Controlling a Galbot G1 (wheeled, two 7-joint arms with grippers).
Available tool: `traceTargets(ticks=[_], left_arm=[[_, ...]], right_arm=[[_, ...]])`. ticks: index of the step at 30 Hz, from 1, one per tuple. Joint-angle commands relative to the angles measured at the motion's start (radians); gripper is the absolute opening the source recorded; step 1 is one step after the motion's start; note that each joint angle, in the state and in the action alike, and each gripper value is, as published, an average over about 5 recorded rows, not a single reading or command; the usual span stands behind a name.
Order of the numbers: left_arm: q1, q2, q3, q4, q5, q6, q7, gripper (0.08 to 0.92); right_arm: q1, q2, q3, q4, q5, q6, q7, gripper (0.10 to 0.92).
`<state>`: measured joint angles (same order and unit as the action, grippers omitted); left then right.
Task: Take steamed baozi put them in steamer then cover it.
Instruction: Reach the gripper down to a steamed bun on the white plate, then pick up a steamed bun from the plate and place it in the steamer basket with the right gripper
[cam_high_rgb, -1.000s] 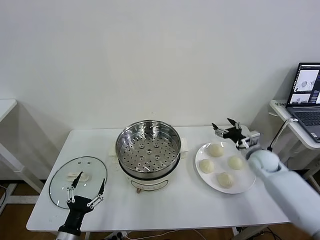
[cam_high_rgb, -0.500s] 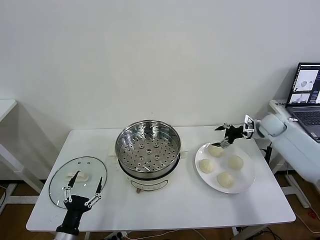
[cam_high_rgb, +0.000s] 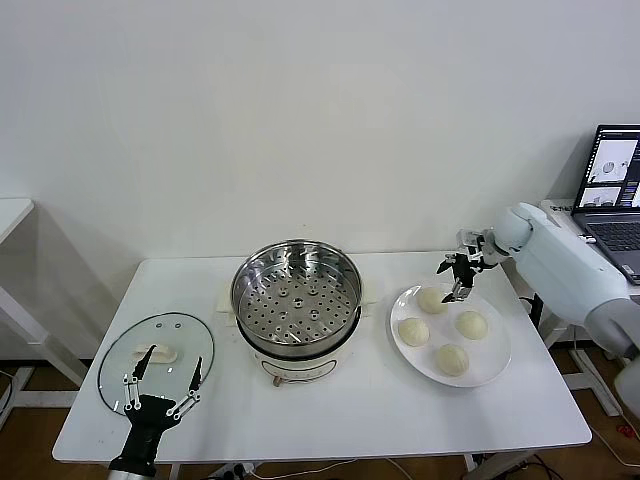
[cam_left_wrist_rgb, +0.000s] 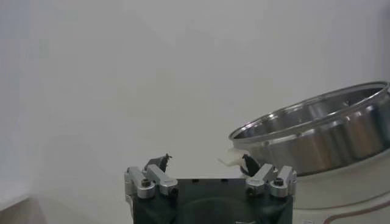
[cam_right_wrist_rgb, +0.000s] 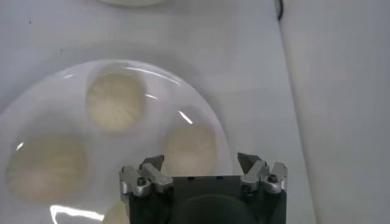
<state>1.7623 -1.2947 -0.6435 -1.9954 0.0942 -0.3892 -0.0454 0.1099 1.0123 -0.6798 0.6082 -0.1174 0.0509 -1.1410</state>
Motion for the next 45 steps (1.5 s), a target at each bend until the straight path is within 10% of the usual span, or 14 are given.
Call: traceTargets(ticks=[1, 18, 29, 45], left_arm=[[0.004, 0.001, 0.000, 0.002, 0.000, -0.005, -0.001, 0.823], [-0.006, 0.006, 0.000, 0.016, -0.004, -0.013, -0.009, 0.823], [-0.005, 0.005, -0.004, 0.016, -0.008, -0.017, -0.013, 0.823], [-0.008, 0.004, 0.003, -0.011, -0.010, 0.000, -0.019, 0.823]], right_arm=[[0.015, 0.073, -0.023, -0.092, -0.083, 0.018, -0.013, 0.823], [-0.024, 0.128, -0.004, -0.165, -0.095, 0.036, 0.050, 0.818], [-0.029, 0.119, -0.016, -0.139, -0.090, 0.040, 0.050, 0.651], [0.340, 0.010, -0.254, 0.374, 0.024, 0.455, -0.027, 0.664]])
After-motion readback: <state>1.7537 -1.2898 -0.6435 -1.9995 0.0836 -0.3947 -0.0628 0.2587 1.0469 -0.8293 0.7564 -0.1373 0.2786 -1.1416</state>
